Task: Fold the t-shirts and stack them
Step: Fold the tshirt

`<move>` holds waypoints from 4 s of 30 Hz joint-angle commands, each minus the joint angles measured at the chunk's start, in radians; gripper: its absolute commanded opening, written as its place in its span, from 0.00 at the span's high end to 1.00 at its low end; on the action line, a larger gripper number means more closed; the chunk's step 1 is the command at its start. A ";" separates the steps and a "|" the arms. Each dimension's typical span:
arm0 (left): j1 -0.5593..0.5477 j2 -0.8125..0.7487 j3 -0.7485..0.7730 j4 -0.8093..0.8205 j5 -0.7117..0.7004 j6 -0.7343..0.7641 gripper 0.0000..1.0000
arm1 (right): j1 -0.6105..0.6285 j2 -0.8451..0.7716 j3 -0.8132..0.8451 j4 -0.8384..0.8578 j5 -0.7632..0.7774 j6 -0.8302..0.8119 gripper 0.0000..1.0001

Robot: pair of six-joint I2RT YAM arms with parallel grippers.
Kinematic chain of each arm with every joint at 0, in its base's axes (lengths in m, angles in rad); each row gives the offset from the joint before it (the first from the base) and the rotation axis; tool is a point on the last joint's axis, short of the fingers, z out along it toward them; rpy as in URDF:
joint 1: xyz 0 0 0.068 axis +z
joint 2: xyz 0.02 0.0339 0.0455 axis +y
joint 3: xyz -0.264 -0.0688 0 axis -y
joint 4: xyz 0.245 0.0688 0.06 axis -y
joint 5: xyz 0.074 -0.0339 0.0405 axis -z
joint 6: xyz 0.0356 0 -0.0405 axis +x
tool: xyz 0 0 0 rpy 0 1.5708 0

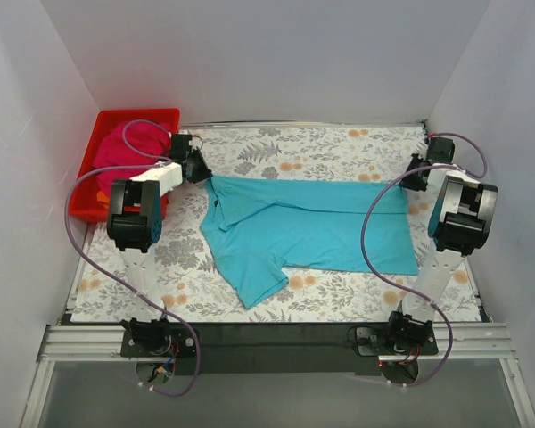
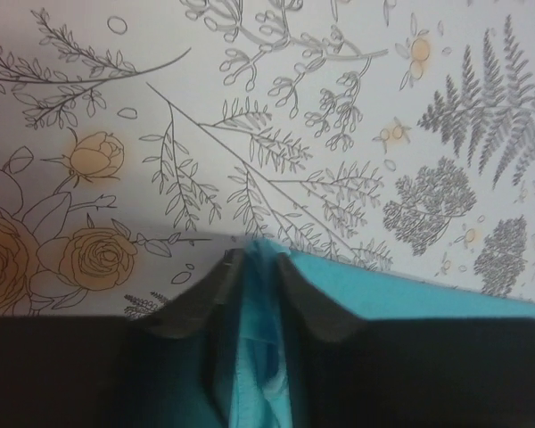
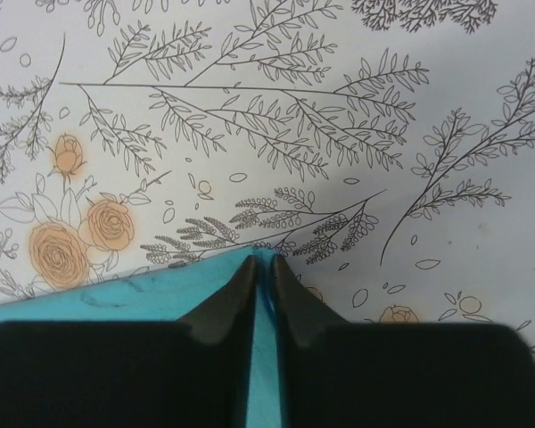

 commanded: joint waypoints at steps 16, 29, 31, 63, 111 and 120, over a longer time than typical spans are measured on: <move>-0.217 -0.511 -0.260 -0.009 0.144 0.160 0.37 | 0.026 -0.483 -0.264 -0.161 -0.061 0.059 0.24; -0.288 -0.258 -0.164 0.010 0.187 0.181 0.61 | 0.193 -0.905 -0.652 -0.172 -0.148 0.090 0.23; -0.290 -0.211 -0.138 0.010 0.190 0.175 0.61 | 0.222 -0.934 -0.675 -0.169 -0.154 0.090 0.24; -0.504 -0.352 -0.337 -0.003 -0.021 -0.065 0.91 | 0.296 -1.020 -0.758 -0.166 -0.150 0.084 0.25; -0.196 -0.555 -0.478 -0.193 -0.184 -0.101 0.44 | 0.092 -0.738 -0.698 -0.165 0.115 0.095 0.28; -0.208 -0.902 -0.686 -0.325 -0.092 -0.272 0.42 | 0.077 -0.847 -0.693 -0.291 0.256 0.116 0.27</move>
